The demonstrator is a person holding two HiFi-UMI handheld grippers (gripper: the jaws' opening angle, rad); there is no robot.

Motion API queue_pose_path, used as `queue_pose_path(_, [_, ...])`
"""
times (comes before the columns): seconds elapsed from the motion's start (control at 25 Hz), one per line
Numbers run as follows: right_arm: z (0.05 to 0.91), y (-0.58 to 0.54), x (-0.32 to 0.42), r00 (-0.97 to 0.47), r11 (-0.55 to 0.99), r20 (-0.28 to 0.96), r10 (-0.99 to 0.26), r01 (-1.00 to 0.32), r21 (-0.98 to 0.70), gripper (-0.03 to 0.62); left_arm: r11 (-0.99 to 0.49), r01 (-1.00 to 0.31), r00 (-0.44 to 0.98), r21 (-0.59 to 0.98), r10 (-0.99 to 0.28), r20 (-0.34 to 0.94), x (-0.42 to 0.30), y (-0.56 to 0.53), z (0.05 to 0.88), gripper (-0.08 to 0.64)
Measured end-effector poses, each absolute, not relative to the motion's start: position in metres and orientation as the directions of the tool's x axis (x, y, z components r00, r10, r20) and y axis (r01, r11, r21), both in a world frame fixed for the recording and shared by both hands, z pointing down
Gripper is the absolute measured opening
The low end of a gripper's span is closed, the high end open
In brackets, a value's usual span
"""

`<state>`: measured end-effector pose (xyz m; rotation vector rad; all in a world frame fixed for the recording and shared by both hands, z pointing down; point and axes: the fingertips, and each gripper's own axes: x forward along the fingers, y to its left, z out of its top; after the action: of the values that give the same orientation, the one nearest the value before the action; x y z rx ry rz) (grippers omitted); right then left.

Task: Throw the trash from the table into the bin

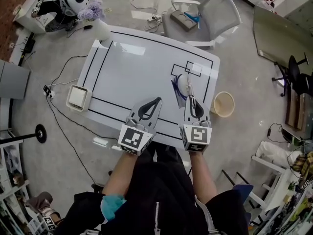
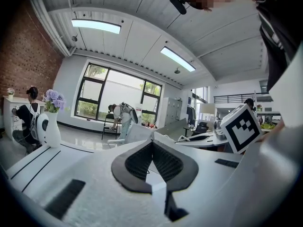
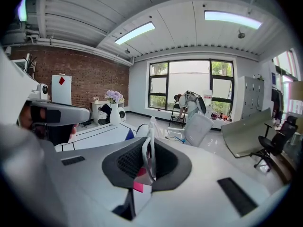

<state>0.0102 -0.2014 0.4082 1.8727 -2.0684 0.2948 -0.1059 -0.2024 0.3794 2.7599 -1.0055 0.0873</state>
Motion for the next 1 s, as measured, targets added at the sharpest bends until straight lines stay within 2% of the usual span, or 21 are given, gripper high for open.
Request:
queue_pose_path(0.4, [0.397,-0.183,0.008,-0.017,0.052,0.366,-0.93,-0.995,0.085,0.025,-0.771,-0.604,0.796,0.202,-0.596,0.105,-0.111,-0.193,0.371,0.006])
queue_pose_path(1.0, [0.375,-0.155,0.055,0.104,-0.086,0.313,-0.944,-0.994,0.071,0.025,-0.849,-0.49,0.87,0.2,-0.49,0.05,-0.056,-0.179,0.363,0.006])
